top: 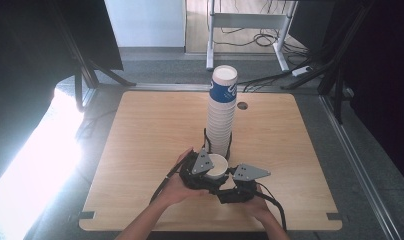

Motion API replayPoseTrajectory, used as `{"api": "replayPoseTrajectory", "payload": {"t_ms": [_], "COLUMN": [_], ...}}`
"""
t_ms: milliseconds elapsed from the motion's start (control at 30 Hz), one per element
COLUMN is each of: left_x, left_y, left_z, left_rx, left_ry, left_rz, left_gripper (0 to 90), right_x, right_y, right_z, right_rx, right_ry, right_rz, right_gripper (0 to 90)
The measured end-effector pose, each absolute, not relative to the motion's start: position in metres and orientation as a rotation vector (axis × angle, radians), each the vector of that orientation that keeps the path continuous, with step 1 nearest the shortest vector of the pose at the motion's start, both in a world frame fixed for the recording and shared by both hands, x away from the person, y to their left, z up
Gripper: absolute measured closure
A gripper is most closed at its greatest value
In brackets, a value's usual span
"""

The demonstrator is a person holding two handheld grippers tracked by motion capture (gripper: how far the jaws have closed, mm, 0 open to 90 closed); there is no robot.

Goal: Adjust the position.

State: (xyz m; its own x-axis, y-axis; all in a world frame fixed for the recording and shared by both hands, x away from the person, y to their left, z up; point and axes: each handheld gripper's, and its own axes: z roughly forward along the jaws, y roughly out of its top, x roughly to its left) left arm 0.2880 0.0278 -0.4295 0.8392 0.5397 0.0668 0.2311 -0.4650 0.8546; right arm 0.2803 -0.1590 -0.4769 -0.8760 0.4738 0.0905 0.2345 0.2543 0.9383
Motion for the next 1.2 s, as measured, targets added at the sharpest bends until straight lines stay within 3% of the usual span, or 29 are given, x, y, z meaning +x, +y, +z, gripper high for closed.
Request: {"api": "replayPoseTrajectory", "payload": {"t_ms": [633, 967, 1200], "left_x": [0.284, 0.271, 0.267], "left_y": [0.039, 0.065, 0.086], "left_z": [-0.426, -0.415, -0.429], "left_rx": [1.998, 1.868, 1.810], "left_ry": [0.589, 0.603, 0.699], "left_rz": [0.400, 0.340, 0.319], "left_gripper": [6.6, 6.8, 7.9], "right_x": [0.277, 0.278, 0.280], "right_y": [-0.161, -0.172, -0.184], "right_z": [-0.480, -0.480, -0.479], "right_rx": [0.646, 0.701, 0.738], "right_ry": [2.270, 2.226, 2.167], "right_rz": [1.626, 1.610, 1.611], "right_gripper": [26.9, 27.0, 27.0]}}
